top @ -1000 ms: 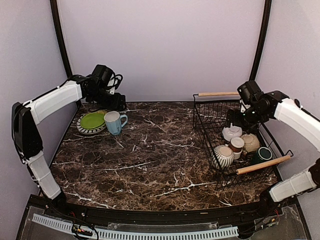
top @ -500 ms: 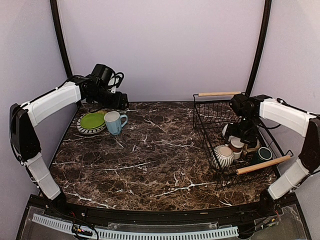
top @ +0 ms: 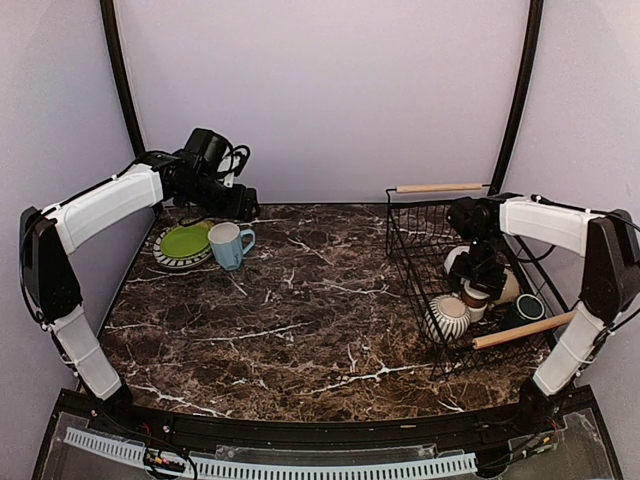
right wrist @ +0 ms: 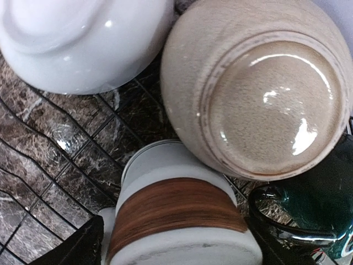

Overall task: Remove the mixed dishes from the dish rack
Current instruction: Grab the cup from the dish rack.

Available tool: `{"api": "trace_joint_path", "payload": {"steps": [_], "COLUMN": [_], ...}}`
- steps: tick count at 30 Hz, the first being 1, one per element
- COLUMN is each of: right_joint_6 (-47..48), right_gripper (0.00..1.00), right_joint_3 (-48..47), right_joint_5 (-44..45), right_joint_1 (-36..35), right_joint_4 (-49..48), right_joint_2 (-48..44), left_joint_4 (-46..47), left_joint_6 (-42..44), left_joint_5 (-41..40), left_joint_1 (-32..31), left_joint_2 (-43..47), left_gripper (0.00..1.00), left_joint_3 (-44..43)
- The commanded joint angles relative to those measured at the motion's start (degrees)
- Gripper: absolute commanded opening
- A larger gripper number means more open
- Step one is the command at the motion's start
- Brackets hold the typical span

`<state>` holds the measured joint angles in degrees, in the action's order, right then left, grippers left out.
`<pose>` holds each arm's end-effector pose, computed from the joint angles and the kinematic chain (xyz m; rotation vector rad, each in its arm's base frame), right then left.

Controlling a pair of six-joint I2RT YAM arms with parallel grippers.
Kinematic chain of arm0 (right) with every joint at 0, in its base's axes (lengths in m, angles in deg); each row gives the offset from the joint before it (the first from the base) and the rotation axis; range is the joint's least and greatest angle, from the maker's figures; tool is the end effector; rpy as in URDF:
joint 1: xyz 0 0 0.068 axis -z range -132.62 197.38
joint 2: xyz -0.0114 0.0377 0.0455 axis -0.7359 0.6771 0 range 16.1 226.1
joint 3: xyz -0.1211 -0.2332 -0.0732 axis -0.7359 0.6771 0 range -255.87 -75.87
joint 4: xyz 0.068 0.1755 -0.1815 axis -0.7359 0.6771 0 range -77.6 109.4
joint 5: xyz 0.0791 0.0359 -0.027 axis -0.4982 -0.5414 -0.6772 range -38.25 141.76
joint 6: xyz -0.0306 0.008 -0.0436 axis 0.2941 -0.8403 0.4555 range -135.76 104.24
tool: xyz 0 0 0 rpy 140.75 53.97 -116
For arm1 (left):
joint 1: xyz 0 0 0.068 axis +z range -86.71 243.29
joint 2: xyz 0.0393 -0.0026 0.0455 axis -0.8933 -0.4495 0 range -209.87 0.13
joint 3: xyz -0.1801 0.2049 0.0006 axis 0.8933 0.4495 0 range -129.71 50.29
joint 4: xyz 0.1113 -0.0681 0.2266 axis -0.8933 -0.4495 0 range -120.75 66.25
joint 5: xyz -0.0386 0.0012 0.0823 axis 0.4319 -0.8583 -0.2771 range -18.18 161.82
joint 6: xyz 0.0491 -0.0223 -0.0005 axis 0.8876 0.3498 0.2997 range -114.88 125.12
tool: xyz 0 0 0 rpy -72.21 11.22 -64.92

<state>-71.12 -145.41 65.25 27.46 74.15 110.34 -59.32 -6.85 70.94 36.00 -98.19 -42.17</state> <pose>0.2793 0.0924 0.2204 0.9053 2.7982 -0.2199 0.3471 -0.1784 0.3369 0.3009 2.2974 -0.3343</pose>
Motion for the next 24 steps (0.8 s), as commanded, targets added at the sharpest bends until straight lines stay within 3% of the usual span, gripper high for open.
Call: {"api": "trace_joint_path", "payload": {"steps": [1,16,21,24], "right_joint_6": [-2.2,-4.2,2.1,8.4], "right_gripper": [0.76,0.35,0.17,0.15], "right_joint_3": [-1.2,-3.2,0.9,7.7], "right_joint_5": [2.5,4.9,1.7,-4.7], "right_joint_1": [0.2,0.2,0.2,0.3], "right_joint_4": [2.5,6.0,-3.7,-16.5], "right_joint_2": [-1.3,-13.8,-23.6,-32.3], "left_joint_4": [-0.1,0.0,0.3,1.0], "left_joint_6": [0.7,0.7,0.9,0.9], "left_joint_5": [0.7,2.4,3.1,5.4], "left_joint_1": [-0.4,-0.7,-0.8,-0.9], "left_joint_2": [0.9,0.7,0.6,0.7], "left_gripper": [0.79,0.79,0.79,0.79], "left_joint_3": [0.6,0.6,0.7,1.0]}}
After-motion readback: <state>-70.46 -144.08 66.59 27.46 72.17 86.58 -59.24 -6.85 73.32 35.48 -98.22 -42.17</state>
